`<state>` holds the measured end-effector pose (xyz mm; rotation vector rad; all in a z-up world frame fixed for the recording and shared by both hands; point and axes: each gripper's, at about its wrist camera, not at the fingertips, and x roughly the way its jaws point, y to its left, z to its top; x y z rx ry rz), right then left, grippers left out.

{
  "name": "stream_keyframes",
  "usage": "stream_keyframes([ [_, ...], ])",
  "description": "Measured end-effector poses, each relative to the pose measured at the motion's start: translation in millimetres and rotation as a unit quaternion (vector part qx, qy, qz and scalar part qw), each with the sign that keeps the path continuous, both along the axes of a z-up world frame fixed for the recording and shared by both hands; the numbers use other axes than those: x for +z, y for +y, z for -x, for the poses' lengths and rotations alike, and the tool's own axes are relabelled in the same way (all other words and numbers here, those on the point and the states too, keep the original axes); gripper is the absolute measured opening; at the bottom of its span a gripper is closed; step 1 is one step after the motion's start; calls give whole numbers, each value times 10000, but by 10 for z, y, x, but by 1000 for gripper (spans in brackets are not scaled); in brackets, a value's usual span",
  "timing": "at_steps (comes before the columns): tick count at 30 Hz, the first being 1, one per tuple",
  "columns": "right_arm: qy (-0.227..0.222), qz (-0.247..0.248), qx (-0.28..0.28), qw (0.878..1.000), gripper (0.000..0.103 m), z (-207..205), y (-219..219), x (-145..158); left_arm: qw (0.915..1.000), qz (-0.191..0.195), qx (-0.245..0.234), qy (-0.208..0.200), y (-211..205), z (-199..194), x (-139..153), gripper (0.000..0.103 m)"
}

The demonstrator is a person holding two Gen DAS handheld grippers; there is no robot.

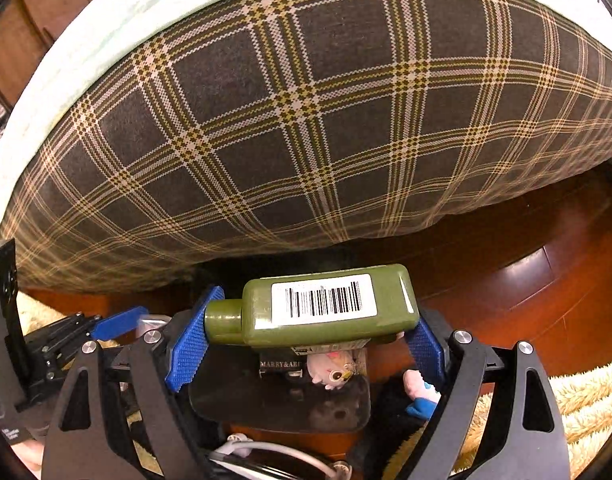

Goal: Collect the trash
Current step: 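Lower both tools to the bin and release plastic box and green bottle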

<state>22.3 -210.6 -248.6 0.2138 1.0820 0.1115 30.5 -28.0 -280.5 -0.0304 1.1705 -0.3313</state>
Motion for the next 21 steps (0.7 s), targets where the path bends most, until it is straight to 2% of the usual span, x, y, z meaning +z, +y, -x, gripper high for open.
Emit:
stream_keyframes([
  [4, -113, -60, -22, 9999, 96, 17, -27, 83, 9999, -78, -15, -72, -37, 64, 56, 60],
  [7, -189, -145, -105, 9997, 97, 40, -88, 141, 9998, -129, 40, -146, 2, 91, 146, 68],
  [9, -266, -219, -201, 9992, 100, 63, -154, 203, 9996, -162, 75, -241, 5, 126, 224, 82],
  [12, -426, -200, -313, 9984, 100, 114, -239, 350, 9985, -205, 119, -484, 26, 164, 408, 95],
  [15, -611, -77, -388, 9974, 100, 161, -289, 528, 9971, -151, 127, -738, 82, 187, 667, 95],
  [21, -1439, 100, -471, 9884, 100, 282, -333, 1184, 9875, -136, 340, -1532, 208, 259, 1325, 95],
])
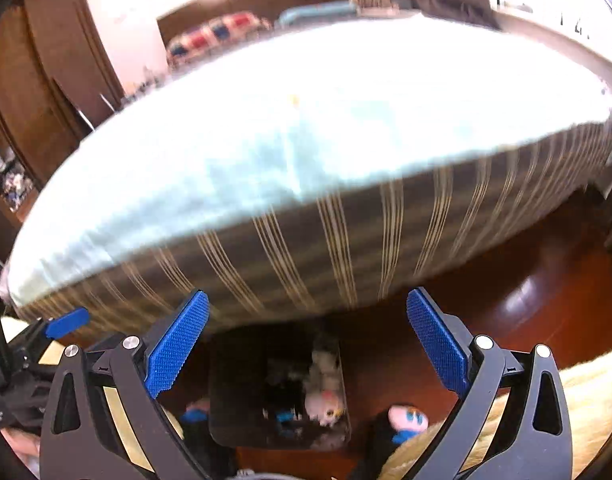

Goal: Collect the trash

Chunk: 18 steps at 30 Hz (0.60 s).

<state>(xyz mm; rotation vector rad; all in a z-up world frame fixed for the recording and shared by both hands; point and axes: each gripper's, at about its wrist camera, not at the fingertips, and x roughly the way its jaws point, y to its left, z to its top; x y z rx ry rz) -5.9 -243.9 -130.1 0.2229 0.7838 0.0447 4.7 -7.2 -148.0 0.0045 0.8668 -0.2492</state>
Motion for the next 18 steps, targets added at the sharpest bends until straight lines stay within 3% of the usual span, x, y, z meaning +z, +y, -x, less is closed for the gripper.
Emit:
stream_keyframes([
  [3, -534, 394, -70, 9978, 100, 81, 43, 421, 9985, -41, 56, -542, 44, 76, 403, 95],
  [9, -1310, 1047, -336, 9853, 100, 284, 166, 992, 9858, -146, 145, -1669, 62, 283, 1137, 95],
  [18, -2051, 1072, -756, 9699, 100, 658, 115, 1582, 9736, 13, 363, -2252, 95, 537, 1629, 95],
])
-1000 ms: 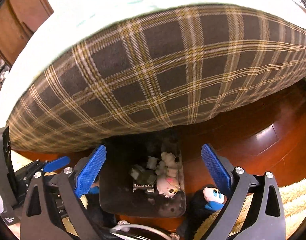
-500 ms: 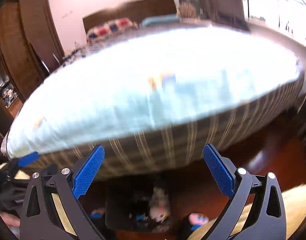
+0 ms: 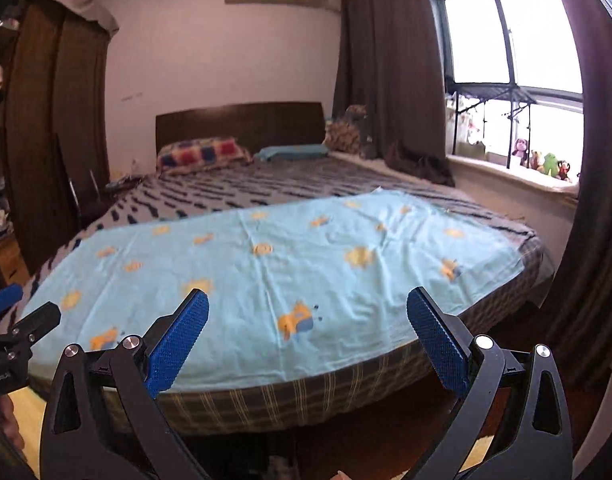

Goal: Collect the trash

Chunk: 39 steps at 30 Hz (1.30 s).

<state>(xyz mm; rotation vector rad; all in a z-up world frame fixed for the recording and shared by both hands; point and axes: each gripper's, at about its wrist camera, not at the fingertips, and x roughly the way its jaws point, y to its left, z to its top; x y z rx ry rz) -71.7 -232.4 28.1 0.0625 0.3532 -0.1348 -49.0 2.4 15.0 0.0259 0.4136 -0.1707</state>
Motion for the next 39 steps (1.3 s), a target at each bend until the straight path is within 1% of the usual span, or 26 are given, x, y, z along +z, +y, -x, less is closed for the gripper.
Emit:
stream_keyframes([
  [3, -128, 52, 50, 9999, 100, 99, 32, 85, 9999, 63, 85, -84, 29, 51, 110, 95],
  [6, -109, 80, 168, 9998, 100, 154, 80, 145, 9999, 63, 130, -70, 64, 91, 126, 95],
  [10, -97, 153, 147, 9997, 100, 160, 117, 127, 9998, 89, 137, -68, 88, 132, 127, 95],
  [15, -47, 116, 161, 9998, 100, 133, 131, 98, 9998, 99, 149, -108, 92, 157, 134, 95],
  [27, -84, 33, 206, 9997, 100, 161, 101, 116, 9999, 64, 10, -138, 19, 202, 143, 95],
  [39, -80, 4, 239, 9997, 100, 182, 115, 134, 9998, 100, 9, -144, 19, 216, 163, 95],
])
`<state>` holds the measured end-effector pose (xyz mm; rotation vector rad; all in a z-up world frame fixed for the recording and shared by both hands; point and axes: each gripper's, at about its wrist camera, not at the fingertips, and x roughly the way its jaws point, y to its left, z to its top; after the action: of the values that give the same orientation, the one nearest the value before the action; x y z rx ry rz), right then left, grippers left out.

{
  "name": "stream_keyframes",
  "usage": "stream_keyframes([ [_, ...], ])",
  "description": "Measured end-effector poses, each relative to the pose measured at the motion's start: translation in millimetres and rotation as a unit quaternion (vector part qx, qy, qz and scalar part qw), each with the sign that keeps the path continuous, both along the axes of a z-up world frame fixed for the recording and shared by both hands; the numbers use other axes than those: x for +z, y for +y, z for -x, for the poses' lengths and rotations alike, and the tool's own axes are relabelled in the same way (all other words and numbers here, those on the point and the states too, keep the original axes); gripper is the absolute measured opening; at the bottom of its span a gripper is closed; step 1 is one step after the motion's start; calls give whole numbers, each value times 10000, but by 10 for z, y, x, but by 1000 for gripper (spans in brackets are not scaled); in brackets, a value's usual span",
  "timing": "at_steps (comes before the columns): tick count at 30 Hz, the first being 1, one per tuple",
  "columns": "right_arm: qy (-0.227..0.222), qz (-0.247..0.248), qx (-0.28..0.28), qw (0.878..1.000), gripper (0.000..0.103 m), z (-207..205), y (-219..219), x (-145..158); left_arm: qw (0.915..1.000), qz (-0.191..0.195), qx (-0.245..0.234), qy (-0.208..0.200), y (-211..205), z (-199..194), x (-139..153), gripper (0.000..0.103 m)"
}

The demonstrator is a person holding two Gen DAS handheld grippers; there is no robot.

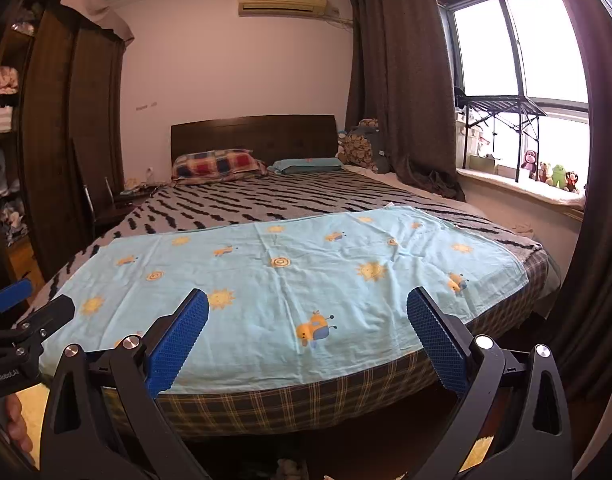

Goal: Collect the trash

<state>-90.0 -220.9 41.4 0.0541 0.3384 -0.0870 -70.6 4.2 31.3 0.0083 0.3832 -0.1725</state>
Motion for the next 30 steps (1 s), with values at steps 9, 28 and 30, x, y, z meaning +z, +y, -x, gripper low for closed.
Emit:
stream_keyframes([
  [9, 2, -20, 38, 10000, 100, -15, 20, 18, 10000, 22, -11, 3, -1, -4, 3, 95],
  [28, 65, -46, 81, 9999, 100, -39, 50, -5, 10000, 27, -26, 0, -15, 0, 0, 95],
  [30, 78, -52, 83, 9999, 100, -44, 52, -10, 10000, 26, -41, 5, -14, -4, -2, 95],
])
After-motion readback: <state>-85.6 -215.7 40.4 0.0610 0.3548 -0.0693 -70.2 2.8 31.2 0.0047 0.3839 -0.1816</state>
